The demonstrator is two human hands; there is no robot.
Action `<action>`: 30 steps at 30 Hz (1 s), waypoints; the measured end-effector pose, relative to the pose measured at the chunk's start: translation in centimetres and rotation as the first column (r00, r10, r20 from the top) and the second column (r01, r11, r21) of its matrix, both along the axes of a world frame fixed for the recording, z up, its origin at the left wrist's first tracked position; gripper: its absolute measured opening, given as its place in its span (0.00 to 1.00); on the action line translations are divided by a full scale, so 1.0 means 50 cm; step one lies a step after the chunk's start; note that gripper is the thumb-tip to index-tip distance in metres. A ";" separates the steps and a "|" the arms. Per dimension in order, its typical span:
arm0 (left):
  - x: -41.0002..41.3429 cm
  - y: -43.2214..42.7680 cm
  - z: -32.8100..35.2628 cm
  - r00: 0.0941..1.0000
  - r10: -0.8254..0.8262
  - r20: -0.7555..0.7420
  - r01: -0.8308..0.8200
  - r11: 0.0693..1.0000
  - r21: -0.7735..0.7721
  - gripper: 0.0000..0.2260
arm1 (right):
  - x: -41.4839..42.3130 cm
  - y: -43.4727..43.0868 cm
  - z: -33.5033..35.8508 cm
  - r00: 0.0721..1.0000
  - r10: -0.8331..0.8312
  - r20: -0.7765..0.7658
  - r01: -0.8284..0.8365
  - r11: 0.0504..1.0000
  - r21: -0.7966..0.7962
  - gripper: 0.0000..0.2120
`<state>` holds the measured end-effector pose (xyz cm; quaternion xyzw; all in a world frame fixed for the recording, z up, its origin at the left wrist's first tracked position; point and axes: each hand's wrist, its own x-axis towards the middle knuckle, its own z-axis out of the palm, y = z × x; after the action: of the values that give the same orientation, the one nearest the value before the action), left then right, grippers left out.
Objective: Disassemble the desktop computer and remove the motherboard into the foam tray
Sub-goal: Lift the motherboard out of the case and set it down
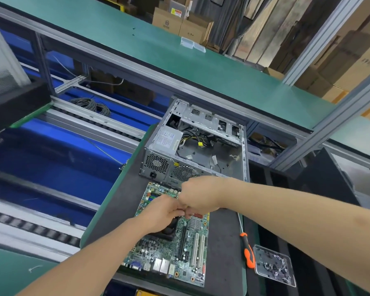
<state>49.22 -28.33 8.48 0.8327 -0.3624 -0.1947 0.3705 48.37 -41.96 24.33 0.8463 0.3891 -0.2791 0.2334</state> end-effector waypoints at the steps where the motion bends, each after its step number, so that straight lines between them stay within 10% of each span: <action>1: 0.000 0.001 0.001 1.000 -0.015 -0.003 0.015 1.000 0.000 0.10 | -0.001 -0.006 0.000 1.000 0.005 -0.002 -0.005 1.000 0.004 0.12; 6: -0.011 -0.001 0.010 0.999 0.032 0.020 -0.030 0.997 -0.075 0.10 | -0.029 -0.007 -0.007 0.924 -0.379 0.054 0.370 0.920 0.130 0.15; 11: -0.010 -0.004 0.000 0.999 0.052 0.010 -0.052 0.998 -0.035 0.11 | 0.005 0.029 0.020 0.319 -0.921 -0.224 0.948 0.306 0.088 0.14; 15: -0.007 -0.003 -0.006 0.997 0.041 0.062 -0.036 0.996 -0.076 0.10 | 0.006 0.033 -0.007 0.110 -0.930 -0.352 0.974 0.172 -0.149 0.14; 20: -0.004 -0.005 -0.004 0.998 0.038 0.044 -0.032 0.993 -0.116 0.09 | 0.016 -0.002 -0.001 0.230 -0.912 -0.340 0.960 0.270 -0.073 0.16; 25: 0.002 -0.010 -0.015 0.999 0.028 0.039 -0.024 0.995 -0.092 0.10 | 0.006 -0.008 -0.007 0.723 -0.689 -0.059 0.689 0.724 -0.008 0.23; 30: 0.005 -0.008 -0.021 0.999 0.029 0.046 -0.022 0.988 -0.152 0.09 | 0.004 0.002 -0.023 0.970 -0.231 0.072 0.232 0.973 -0.007 0.24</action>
<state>49.45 -28.72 7.41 0.8112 -0.3742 -0.1420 0.4263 48.57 -41.87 23.20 0.8935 0.2769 -0.2773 0.2194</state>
